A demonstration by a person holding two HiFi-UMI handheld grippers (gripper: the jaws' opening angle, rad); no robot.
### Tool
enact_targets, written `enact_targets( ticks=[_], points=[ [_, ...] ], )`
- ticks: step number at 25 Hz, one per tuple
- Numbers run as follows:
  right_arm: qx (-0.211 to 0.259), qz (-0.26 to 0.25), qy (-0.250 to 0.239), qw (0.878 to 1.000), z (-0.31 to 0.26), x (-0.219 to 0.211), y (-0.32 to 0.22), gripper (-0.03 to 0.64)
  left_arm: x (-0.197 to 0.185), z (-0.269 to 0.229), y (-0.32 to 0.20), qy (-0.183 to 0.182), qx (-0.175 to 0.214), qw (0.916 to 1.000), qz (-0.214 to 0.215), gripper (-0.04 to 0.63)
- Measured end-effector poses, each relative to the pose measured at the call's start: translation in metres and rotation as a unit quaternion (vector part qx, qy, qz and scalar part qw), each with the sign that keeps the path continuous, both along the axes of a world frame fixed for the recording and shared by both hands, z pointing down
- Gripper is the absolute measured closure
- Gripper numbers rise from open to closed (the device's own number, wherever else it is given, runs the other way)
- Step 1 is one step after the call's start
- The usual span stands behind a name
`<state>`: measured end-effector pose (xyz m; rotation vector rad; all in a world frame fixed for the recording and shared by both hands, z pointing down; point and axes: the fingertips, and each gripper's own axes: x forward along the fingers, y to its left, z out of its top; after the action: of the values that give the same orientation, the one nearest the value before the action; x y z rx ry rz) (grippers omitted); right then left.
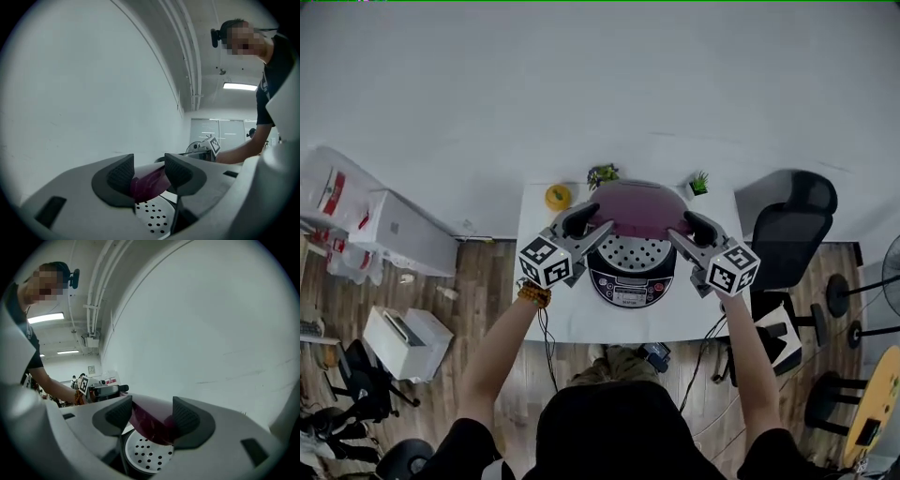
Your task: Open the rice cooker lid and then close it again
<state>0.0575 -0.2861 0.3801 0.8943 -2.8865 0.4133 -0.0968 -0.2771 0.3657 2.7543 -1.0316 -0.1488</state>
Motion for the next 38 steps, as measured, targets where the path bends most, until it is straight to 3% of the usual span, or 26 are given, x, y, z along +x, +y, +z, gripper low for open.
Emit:
enact_targets(
  ticks=[11,24,31,38],
  points=[
    [0.014,-0.014,0.004,1.0,0.002,-0.002,0.007,0.345,-0.001,0.006,0.007,-0.017,-0.018,0.9997,-0.003,0.383],
    [-0.007,-0.013,0.024,1.0,0.025,-0.004,0.026,0.344,-0.005,0.03,0.027,-0.004,-0.011,0.9998,0.016,0.388],
    [-0.02,0.011,0.001,1.0,0.028,0.0,0.031,0.37,-0.011,0.034,0.025,0.019,-0.015,0.9997,0.002,0.44],
    [-0.018,-0.011,0.045,0.999,0.045,-0.003,0.043,0.399,-0.009,0.053,0.036,-0.001,-0.028,0.9996,-0.01,0.453]
  ],
)
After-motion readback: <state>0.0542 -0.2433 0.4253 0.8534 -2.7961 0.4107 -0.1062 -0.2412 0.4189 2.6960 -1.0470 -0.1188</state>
